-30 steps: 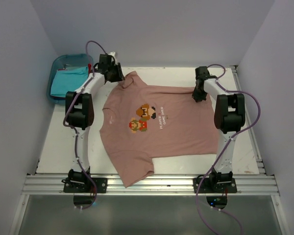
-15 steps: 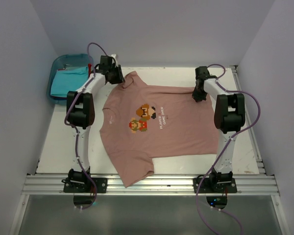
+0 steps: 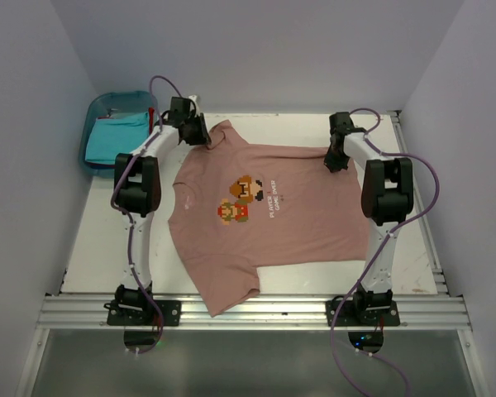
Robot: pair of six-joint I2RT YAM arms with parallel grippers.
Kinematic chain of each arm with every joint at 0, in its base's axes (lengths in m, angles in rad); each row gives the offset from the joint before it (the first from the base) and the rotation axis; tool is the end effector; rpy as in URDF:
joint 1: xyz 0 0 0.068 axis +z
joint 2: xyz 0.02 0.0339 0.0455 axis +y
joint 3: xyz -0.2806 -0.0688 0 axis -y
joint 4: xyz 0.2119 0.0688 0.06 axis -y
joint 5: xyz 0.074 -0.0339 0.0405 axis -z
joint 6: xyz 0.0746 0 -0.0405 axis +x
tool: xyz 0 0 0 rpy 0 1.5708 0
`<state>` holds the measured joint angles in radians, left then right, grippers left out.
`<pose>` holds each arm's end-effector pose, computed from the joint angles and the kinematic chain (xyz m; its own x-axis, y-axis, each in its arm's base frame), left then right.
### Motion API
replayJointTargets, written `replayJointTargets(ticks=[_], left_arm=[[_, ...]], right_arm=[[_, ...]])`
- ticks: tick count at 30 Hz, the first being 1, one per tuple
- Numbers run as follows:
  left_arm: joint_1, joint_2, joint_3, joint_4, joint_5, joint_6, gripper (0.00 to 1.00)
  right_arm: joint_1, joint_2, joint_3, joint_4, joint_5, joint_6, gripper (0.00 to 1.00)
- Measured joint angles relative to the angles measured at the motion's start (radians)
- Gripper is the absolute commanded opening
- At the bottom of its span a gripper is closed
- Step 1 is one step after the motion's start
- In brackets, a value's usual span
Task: Fold and stack the t-shirts
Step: Flatten out the tshirt
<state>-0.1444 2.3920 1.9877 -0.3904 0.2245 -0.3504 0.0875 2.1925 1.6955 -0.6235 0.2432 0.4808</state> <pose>0.5385 -0.0951 0.1718 -0.7644 -0.2270 -0.6034 0.0343 0.9203 -0.3897 0.4618 0.0225 0.1615 -0.7861 0.3816 -0.4862 0.4322 0.9017 0.0091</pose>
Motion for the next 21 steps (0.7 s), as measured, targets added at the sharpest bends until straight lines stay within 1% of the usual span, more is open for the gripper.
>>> replayJointTargets(ticks=[3,4,5,15,18,21], left_arm=[[0.0,0.0,0.0,0.0,0.002,-0.005,0.14],[0.0,0.0,0.0,0.0,0.003,-0.006,0.04],[0.0,0.0,0.0,0.0,0.004,-0.01,0.0],[0.0,-0.002,0.0,0.001,0.002,-0.005,0.0],[0.0,-0.006,0.009,0.0,-0.024,0.002,0.0],[0.0,-0.007,0.053,0.0,-0.064,0.018,0.0]], right_arm=[[0.0,0.0,0.0,0.0,0.0,0.0,0.0],[0.0,0.0,0.0,0.0,0.0,0.0,0.0],[0.0,0.0,0.0,0.0,0.0,0.0,0.0],[0.0,0.0,0.0,0.0,0.0,0.0,0.0],[0.0,0.0,0.0,0.0,0.0,0.0,0.0],[0.0,0.0,0.0,0.0,0.0,0.0,0.0]])
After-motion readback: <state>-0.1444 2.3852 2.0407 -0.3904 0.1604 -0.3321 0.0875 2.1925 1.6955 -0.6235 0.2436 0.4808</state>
